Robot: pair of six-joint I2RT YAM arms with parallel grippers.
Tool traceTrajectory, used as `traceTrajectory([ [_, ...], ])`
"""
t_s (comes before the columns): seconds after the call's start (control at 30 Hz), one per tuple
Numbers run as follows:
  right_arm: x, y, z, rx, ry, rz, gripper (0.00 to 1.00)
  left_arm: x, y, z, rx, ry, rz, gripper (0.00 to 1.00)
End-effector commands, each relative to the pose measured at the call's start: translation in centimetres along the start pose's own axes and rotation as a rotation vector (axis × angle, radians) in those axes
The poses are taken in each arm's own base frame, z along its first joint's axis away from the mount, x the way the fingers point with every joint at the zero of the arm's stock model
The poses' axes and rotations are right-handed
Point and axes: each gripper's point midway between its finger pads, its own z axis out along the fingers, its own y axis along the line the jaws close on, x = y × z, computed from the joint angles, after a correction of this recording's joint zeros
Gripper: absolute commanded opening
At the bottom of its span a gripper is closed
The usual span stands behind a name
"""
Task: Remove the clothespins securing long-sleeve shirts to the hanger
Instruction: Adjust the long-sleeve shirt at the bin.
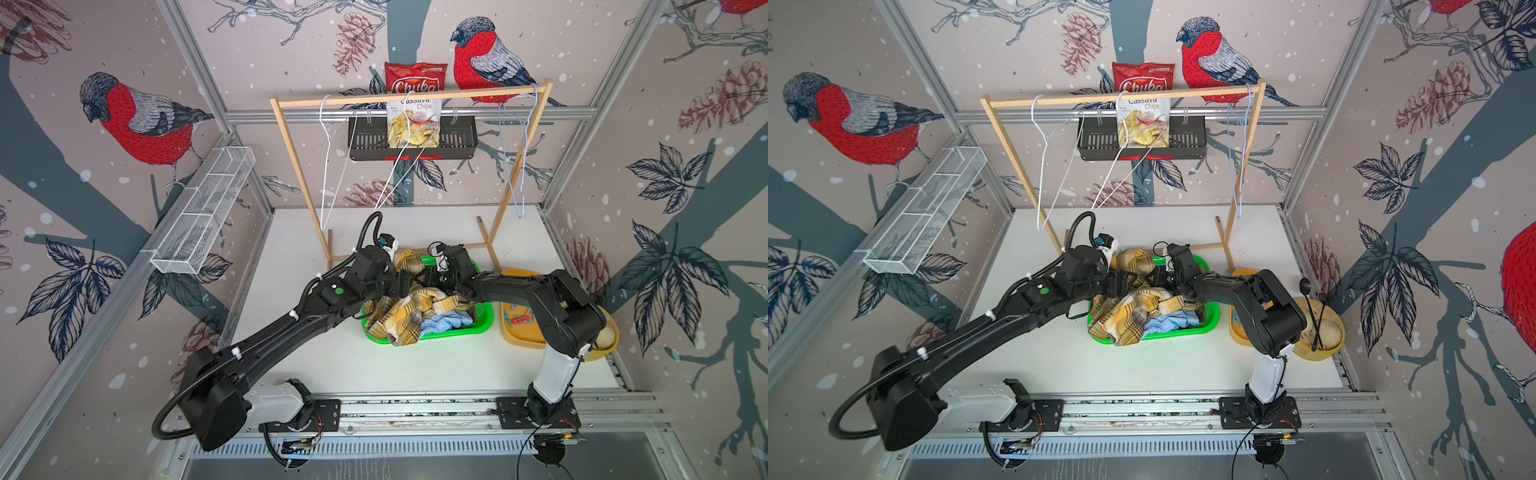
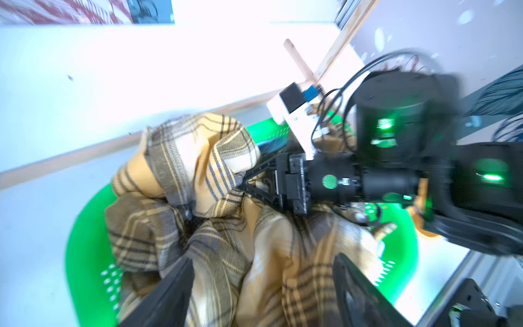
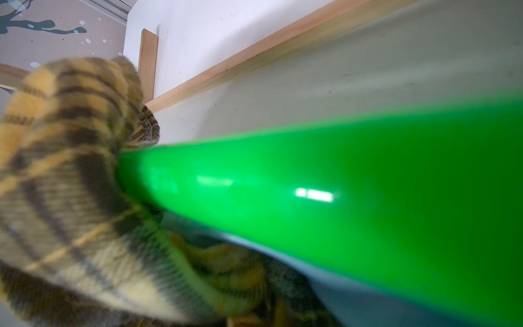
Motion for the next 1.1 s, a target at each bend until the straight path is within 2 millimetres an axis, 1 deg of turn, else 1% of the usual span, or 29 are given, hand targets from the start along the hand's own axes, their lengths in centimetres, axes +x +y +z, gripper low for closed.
traceTrajectory([
  [0.0,6.3,-5.9,-0.3,0.236,0.216,0.101,0.44,-0.4,-1.4,-2.9,0.086,-0.02,0.084,0.75],
  [0.03,6.2,-5.8,-0.3,0.234,0.215,0.099,0.44,-0.4,-2.5,-3.8,0.148,-0.028,0.113,0.74],
  [0.07,6.1,-5.8,-0.3,0.233,0.216,0.098,0.44,0.1,-3.7,-4.7,0.222,-0.012,0.132,0.73],
  [0.13,6.0,-5.6,-0.3,0.231,0.217,0.096,0.44,1.6,-4.7,-5.6,0.288,0.052,0.15,0.7],
  [0.2,5.9,-5.5,-0.3,0.23,0.217,0.092,0.44,3.5,-5.3,-5.8,0.328,0.118,0.152,0.67],
  [0.23,5.7,-5.4,-0.4,0.23,0.215,0.091,0.44,5.1,-4.9,-5.3,0.329,0.159,0.13,0.64],
  [0.27,5.6,-5.3,-0.5,0.23,0.213,0.089,0.44,6.4,-4.3,-4.6,0.313,0.185,0.105,0.58],
  [0.33,5.3,-5.0,-0.9,0.228,0.202,0.085,0.45,8.8,-3.4,-3.1,0.3,0.221,0.058,0.49],
  [0.4,5.2,-4.8,-1.2,0.224,0.195,0.082,0.45,9.9,-2.9,-1.4,0.285,0.232,0.0,0.46],
  [0.43,5.0,-4.5,-1.4,0.22,0.189,0.078,0.46,9.8,-2.5,-0.4,0.266,0.216,-0.028,0.43],
  [0.5,4.9,-4.1,-1.8,0.216,0.181,0.063,0.48,9.4,-1.5,1.6,0.203,0.191,-0.077,0.41],
  [0.57,5.1,-3.6,-2.0,0.215,0.184,0.04,0.52,9.2,0.2,3.9,0.107,0.166,-0.111,0.37],
  [0.63,5.4,-3.1,-1.8,0.211,0.198,0.01,0.59,10.0,2.5,5.8,0.001,0.167,-0.161,0.35],
  [0.73,5.4,-2.1,-1.1,0.203,0.196,-0.034,0.65,12.4,6.0,7.8,-0.128,0.201,-0.23,0.34],
  [0.8,5.0,-1.7,-0.3,0.193,0.192,-0.042,0.66,13.9,8.0,8.7,-0.196,0.229,-0.26,0.33],
  [0.87,4.5,-1.4,0.5,0.171,0.173,-0.03,0.66,15.0,9.4,9.2,-0.238,0.249,-0.271,0.33],
  [0.97,3.6,-1.2,1.4,0.152,0.149,-0.023,0.69,15.3,10.8,9.8,-0.275,0.253,-0.291,0.33],
  [1.07,3.1,-1.4,2.9,0.159,0.159,-0.015,0.69,15.5,12.1,10.5,-0.329,0.268,-0.302,0.35],
])
